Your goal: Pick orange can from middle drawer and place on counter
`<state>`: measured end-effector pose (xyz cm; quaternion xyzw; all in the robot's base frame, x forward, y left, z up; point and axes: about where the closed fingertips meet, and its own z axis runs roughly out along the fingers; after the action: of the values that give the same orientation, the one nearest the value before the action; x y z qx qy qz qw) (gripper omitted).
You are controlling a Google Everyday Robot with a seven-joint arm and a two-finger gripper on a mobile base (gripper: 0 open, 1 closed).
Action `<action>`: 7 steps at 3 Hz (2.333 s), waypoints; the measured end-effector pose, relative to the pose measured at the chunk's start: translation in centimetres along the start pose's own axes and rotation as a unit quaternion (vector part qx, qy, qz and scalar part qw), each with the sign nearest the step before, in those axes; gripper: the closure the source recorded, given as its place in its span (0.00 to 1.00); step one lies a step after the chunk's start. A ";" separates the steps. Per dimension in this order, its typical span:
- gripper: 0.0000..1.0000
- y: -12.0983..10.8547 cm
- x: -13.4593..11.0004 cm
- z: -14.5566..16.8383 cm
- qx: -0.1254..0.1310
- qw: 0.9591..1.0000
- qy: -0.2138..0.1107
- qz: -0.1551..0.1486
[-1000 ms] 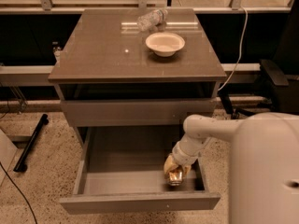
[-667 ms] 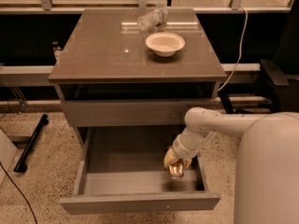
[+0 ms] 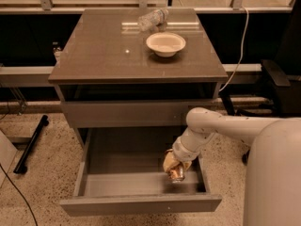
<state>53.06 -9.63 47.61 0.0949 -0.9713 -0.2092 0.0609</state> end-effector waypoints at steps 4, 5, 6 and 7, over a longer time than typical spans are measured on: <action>1.00 11.1 6.1 -14.9 -0.013 0.946 -0.075 -0.316; 1.00 15.5 4.5 -20.8 -0.011 0.919 -0.144 -0.367; 1.00 18.2 2.7 -24.4 -0.011 0.904 -0.183 -0.385; 1.00 18.2 2.7 -24.4 -0.011 0.904 -0.183 -0.385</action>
Offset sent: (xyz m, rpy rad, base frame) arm -0.0727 0.0169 0.1387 0.1609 -0.2702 0.5280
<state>51.39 -3.51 77.53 0.4210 -0.8507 -0.2408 -0.2027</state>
